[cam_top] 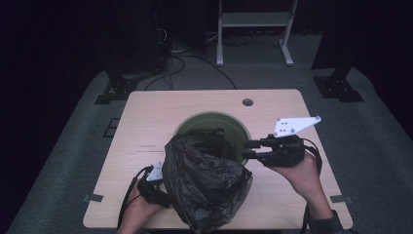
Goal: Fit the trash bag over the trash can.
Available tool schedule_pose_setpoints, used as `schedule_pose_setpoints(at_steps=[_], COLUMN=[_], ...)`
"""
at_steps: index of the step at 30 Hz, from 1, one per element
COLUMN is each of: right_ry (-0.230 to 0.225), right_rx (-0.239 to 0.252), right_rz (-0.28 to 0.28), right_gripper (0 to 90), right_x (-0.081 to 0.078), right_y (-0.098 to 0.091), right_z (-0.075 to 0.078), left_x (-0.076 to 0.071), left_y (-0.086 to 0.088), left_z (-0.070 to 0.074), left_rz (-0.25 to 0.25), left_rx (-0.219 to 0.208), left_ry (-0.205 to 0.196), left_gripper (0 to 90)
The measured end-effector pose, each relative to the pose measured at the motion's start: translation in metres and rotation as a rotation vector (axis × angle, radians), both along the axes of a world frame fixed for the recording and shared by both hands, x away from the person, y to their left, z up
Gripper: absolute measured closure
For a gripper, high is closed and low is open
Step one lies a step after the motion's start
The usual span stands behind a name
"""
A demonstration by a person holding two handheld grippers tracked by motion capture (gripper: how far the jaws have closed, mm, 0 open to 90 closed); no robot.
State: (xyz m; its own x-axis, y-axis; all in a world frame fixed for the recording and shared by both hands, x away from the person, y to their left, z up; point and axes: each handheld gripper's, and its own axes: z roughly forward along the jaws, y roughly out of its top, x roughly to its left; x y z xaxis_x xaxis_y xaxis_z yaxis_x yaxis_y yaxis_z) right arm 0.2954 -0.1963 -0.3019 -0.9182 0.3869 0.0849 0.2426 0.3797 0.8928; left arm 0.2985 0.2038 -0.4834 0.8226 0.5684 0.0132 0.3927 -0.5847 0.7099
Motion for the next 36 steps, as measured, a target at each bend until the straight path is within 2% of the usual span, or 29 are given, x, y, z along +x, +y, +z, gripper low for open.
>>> schedule_pose_setpoints(at_steps=[5, 12, 14, 16, 18, 20, 24, 27, 36], right_ry=[0.013, 0.033, 0.032, 0.027, 0.012, 0.012, 0.001, -0.011, -0.028], right_rx=[0.023, 0.029, 0.01, 0.022, 0.013, 0.007, 0.015, 0.015, -0.007], right_rz=[0.03, 0.079, 0.092, 0.115, 0.11, 0.108, 0.09, 0.057, -0.055], right_gripper=[61.4, 59.4, 65.0, 76.9, 85.2, 89.3, 89.6, 89.6, 89.7], right_x=[-0.012, -0.013, -0.014, -0.014, -0.015, -0.014, -0.011, -0.004, 0.031], right_y=[-0.002, 0.008, 0.014, 0.015, 0.015, 0.015, 0.012, 0.008, -0.005], right_z=[-0.006, -0.011, -0.012, -0.012, -0.011, -0.011, -0.01, -0.008, -0.004], left_x=[0.0, 0.0, 0.0, 0.0, 0.0, 0.0, 0.0, 0.0, 0.0], left_y=[0.0, 0.0, 0.0, 0.0, 0.0, 0.0, 0.0, 0.0, 0.0], left_z=[0.0, 0.0, 0.0, 0.0, 0.0, 0.0, 0.0, 0.0, 0.0], left_rz=[0.001, 0.001, 0.0, 0.002, 0.005, 0.005, 0.004, 0.006, 0.007], left_rx=[0.0, 0.001, 0.002, 0.0, -0.004, -0.004, -0.005, -0.007, -0.006], left_ry=[0.0, 0.0, 0.0, 0.0, 0.0, 0.0, 0.001, 0.0, -0.001], left_gripper=[0.0, 0.0, 0.0, 0.0, 0.0, 0.0, 0.0, 0.0, 0.0])
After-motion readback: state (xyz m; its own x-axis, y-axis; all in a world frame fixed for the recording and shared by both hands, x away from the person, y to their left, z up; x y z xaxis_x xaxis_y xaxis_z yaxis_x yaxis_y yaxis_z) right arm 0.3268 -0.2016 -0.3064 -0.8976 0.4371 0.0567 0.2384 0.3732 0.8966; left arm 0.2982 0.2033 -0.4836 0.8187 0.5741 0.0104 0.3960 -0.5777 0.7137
